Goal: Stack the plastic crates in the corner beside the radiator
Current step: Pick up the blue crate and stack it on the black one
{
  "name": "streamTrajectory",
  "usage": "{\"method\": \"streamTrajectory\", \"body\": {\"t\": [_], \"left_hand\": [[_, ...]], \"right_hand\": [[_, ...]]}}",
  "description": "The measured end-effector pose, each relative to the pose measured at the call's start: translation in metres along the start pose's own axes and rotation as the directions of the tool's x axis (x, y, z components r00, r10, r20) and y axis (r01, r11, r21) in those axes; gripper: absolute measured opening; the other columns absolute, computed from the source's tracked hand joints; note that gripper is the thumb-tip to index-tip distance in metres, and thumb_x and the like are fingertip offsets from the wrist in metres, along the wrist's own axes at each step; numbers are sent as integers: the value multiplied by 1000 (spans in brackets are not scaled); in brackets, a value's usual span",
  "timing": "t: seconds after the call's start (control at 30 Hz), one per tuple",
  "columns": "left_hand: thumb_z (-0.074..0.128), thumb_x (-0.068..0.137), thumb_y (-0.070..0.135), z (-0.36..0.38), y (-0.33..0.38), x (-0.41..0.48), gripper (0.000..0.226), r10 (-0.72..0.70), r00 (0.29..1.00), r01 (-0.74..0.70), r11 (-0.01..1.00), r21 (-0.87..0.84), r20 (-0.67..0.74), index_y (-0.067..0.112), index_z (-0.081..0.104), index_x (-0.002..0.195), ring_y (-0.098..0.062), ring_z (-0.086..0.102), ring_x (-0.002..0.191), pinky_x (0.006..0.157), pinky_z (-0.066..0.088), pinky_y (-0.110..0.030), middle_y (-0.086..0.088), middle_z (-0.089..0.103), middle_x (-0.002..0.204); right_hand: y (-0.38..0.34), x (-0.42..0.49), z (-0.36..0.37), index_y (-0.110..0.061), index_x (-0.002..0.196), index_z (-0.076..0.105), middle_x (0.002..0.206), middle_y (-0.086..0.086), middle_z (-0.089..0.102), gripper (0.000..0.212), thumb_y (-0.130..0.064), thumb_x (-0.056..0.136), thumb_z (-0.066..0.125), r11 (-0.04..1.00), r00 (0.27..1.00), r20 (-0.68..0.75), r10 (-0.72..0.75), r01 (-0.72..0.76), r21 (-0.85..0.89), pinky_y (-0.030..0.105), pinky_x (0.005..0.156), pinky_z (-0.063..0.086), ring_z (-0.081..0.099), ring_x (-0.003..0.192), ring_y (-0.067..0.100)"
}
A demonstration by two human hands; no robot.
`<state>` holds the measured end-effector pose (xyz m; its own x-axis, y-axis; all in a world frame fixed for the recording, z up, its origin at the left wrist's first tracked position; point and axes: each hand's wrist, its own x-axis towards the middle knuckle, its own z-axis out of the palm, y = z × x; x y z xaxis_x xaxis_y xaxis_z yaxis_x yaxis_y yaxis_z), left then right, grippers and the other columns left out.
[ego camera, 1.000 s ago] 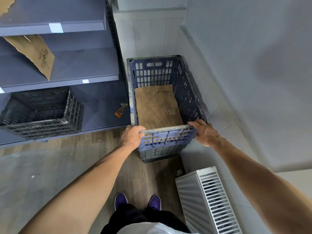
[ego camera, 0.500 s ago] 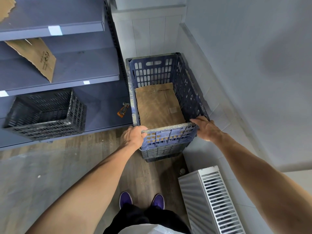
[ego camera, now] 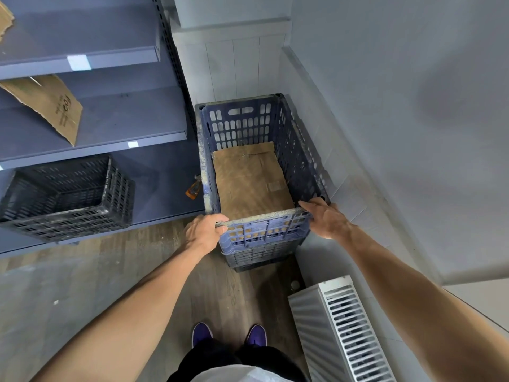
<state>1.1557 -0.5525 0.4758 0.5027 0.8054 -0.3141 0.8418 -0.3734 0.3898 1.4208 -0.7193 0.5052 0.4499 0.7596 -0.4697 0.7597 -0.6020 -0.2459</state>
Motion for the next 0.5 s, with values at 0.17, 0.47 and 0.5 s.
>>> {"method": "streamTrajectory", "body": {"t": [0.17,0.47,0.5], "left_hand": [[59,94,37,-3,8,-2,24,-23,999,23,1000,-2,27,41,63,117,-25,57,113,93,45,-35,1,65,122],[44,101,36,8,15,-20,37,-63,998,63,998,12,-4,43,46,137,-34,56,108,91,44,-38,-9,47,122],[43,101,36,7,15,-21,39,-66,998,66,998,15,6,43,44,139,-34,56,110,92,43,-37,-8,48,123]], "right_hand": [[0,1,-1,-31,154,26,151,-6,30,64,-10,96,44,1000,1000,-10,6,-6,-26,33,107,35,42,126,25],[-16,3,6,-22,157,13,155,3,25,77,-14,91,52,991,996,37,82,-78,-105,43,110,38,34,133,37],[-21,1,8,-19,157,11,156,5,24,79,-16,91,54,991,996,34,84,-80,-111,43,111,37,33,135,37]]}}
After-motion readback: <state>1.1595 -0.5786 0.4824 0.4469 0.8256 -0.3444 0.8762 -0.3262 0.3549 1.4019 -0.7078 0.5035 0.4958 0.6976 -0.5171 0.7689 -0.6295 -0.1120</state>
